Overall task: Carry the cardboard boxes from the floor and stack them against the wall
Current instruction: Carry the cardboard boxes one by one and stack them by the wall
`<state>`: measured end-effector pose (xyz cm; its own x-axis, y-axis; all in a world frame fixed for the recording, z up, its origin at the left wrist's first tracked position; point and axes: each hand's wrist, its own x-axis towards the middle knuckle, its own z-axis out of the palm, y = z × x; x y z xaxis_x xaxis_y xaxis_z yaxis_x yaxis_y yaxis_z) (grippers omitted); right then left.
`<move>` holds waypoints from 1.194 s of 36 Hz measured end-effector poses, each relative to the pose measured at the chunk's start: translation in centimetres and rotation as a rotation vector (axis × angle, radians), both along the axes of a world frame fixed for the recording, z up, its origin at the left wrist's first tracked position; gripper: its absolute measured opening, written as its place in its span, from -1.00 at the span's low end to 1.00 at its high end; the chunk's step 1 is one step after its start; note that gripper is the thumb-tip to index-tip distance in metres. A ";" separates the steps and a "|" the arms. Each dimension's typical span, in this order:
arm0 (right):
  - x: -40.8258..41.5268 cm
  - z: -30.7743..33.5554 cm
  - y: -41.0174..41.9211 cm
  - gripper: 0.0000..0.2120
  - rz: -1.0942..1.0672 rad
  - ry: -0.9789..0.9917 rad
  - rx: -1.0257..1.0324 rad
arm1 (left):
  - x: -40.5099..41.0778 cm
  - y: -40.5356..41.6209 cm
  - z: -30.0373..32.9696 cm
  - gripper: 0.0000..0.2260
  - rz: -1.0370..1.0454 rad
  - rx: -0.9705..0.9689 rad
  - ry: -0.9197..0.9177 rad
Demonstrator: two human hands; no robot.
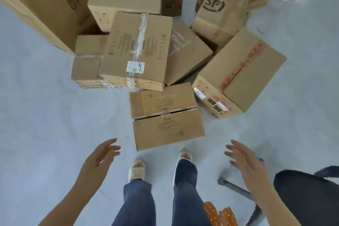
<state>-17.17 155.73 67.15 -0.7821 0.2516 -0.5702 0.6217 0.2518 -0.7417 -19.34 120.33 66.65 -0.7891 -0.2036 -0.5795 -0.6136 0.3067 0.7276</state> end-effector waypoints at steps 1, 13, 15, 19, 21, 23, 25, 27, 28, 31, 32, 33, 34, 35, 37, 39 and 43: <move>-1.8 -0.9 0.8 -0.56 0.030 -0.027 -0.012 | -0.3 0.6 -1.3 -0.76 0.007 -0.006 -0.039; -15.1 -30.0 6.6 -0.69 0.166 -0.371 0.104 | -6.1 2.8 -29.9 -0.74 0.150 -0.081 -0.411; -16.0 -36.2 6.5 -0.66 0.156 -0.415 0.147 | -7.2 2.5 -35.8 -0.69 0.123 -0.145 -0.449; -17.0 -46.5 5.6 -0.54 0.192 -0.460 0.286 | -8.6 1.4 -46.0 -0.52 0.060 -0.222 -0.503; -16.7 -50.7 5.3 -0.50 0.168 -0.478 0.326 | -8.1 0.6 -49.7 -0.50 0.069 -0.193 -0.514; -16.1 -53.8 5.4 -0.49 0.168 -0.498 0.354 | -7.0 0.1 -52.4 -0.52 0.167 -0.078 -0.534; -15.3 -55.7 5.7 -0.48 0.150 -0.519 0.368 | -5.4 0.1 -54.1 -0.56 0.331 0.031 -0.551; -14.8 -56.7 6.2 -0.47 0.127 -0.519 0.365 | -3.8 0.3 -55.0 -0.66 0.463 0.048 -0.526; -14.8 -56.9 6.5 -0.48 0.113 -0.516 0.348 | -3.2 0.5 -55.3 -0.72 0.499 0.036 -0.512; -14.9 -56.2 7.1 -0.52 0.046 -0.542 0.243 | -2.3 1.1 -54.9 -0.81 0.524 0.021 -0.507; -15.1 -55.5 7.2 -0.53 0.025 -0.553 0.200 | -2.2 1.0 -54.5 -0.82 0.530 0.030 -0.508; -15.2 -54.7 7.2 -0.54 0.009 -0.553 0.162 | -2.3 0.9 -54.0 -0.83 0.534 0.043 -0.510; -15.4 -53.8 7.2 -0.55 -0.006 -0.551 0.136 | -2.4 0.7 -53.3 -0.83 0.536 0.054 -0.510; -15.6 -52.7 7.2 -0.55 -0.019 -0.543 0.117 | -2.5 0.6 -52.4 -0.83 0.538 0.067 -0.504; -16.0 -50.4 6.9 -0.56 -0.056 -0.522 0.092 | -2.9 0.2 -50.4 -0.83 0.566 0.104 -0.466; -16.4 -47.7 6.5 -0.56 -0.093 -0.503 0.065 | -3.4 -0.3 -48.0 -0.80 0.622 0.139 -0.417; -17.0 -42.0 5.4 -0.58 -0.141 -0.473 0.009 | -4.9 -2.0 -43.1 -0.81 0.709 0.197 -0.347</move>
